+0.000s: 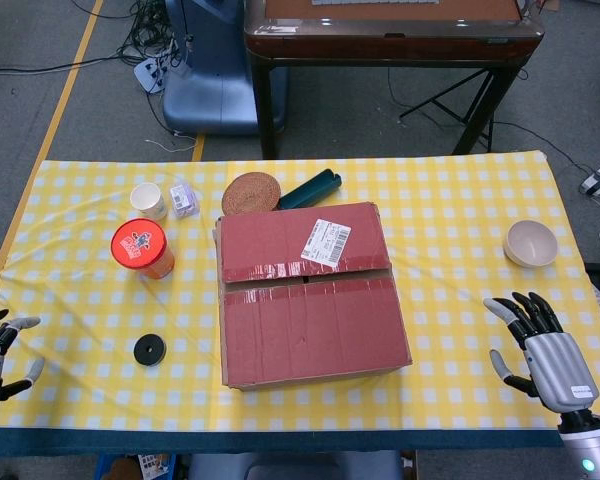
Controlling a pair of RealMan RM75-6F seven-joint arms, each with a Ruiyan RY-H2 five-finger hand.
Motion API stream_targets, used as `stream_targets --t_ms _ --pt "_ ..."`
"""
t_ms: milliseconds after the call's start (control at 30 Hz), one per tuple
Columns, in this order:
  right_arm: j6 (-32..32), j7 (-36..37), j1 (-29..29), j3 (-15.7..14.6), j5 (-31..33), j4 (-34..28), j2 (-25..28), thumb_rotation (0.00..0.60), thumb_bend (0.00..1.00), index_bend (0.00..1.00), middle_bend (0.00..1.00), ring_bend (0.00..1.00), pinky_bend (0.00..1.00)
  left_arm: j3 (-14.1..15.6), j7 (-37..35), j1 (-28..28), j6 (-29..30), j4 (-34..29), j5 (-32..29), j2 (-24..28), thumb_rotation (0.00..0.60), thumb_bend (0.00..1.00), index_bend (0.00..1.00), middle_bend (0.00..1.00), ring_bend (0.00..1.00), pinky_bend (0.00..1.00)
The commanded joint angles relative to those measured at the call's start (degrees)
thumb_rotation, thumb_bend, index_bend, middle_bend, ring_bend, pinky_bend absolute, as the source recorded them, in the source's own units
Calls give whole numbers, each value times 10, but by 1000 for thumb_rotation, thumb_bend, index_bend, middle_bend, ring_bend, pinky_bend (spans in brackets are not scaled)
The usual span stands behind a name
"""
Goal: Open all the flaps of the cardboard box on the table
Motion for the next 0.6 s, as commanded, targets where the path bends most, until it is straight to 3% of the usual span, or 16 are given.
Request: stream_targets --t_ms 33,400,600 --pt "0 1 0 0 0 1 0 600 373 141 174 71 36 0 1 0 0 0 0 -1 600 352 321 294 120 0" --pt "-6 8 6 6 6 6 1 600 380 141 174 71 36 -1 9 -1 1 -7 1 -2 600 351 321 294 120 0" --pt "-29 -5 33 26 14 -16 8 600 388 141 174 71 36 0 10 -2 0 -8 0 -3 600 351 321 294 120 0"
